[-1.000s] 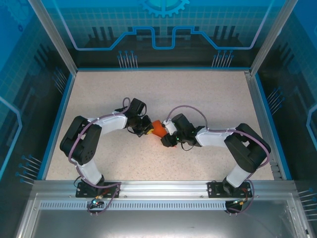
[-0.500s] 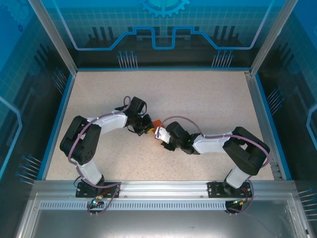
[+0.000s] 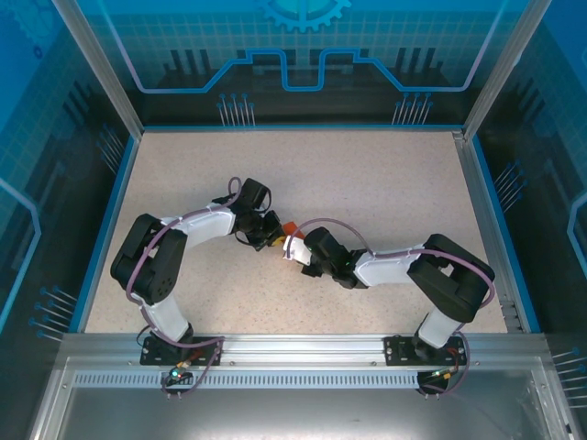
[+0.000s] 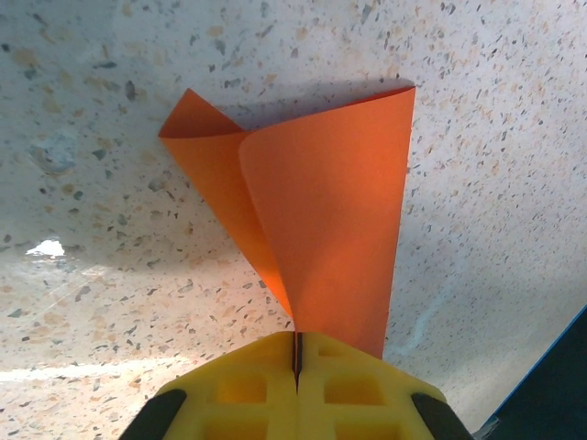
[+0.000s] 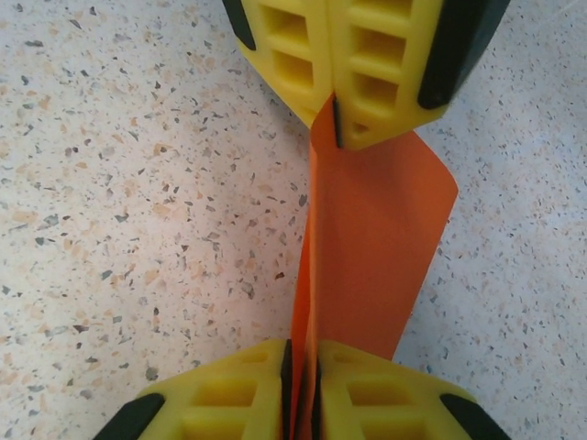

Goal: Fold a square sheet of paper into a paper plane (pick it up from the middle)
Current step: Fold the wing for the fifth time at the center of the table.

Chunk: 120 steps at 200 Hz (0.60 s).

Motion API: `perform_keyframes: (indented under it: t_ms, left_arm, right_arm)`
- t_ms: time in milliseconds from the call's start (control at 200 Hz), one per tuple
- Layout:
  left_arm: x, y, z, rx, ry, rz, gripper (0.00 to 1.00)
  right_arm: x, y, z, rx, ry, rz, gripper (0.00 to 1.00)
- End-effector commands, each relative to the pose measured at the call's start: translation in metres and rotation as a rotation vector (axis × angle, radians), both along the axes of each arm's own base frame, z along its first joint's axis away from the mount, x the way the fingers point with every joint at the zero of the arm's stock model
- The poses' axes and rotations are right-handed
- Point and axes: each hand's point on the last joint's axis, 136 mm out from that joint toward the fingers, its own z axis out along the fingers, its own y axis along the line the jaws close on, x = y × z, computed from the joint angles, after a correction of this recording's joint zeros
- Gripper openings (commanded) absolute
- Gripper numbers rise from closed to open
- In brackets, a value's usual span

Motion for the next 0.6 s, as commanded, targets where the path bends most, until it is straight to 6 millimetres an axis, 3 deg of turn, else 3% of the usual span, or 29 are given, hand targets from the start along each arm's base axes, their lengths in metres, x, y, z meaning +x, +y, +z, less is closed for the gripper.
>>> perform_keyframes:
  t_ms: [0, 280, 405, 595]
  left_arm:
    - [0.002, -0.001, 0.009, -0.009, -0.003, -0.021, 0.00]
    - [0.004, 0.001, 0.011, -0.006, -0.007, -0.017, 0.00]
    - [0.005, 0.003, 0.012, 0.005, -0.011, -0.014, 0.00]
    - [0.004, 0.006, 0.009, 0.023, -0.005, -0.013, 0.00]
  right_arm:
    - [-0.001, 0.001, 0.000, 0.013, -0.013, -0.018, 0.13]
    - [-0.005, 0.004, -0.001, 0.067, 0.043, -0.075, 0.07]
    - [-0.007, 0.005, -0.003, 0.083, 0.072, -0.098, 0.17]
    - [-0.013, 0.006, 0.009, 0.106, 0.060, -0.087, 0.22]
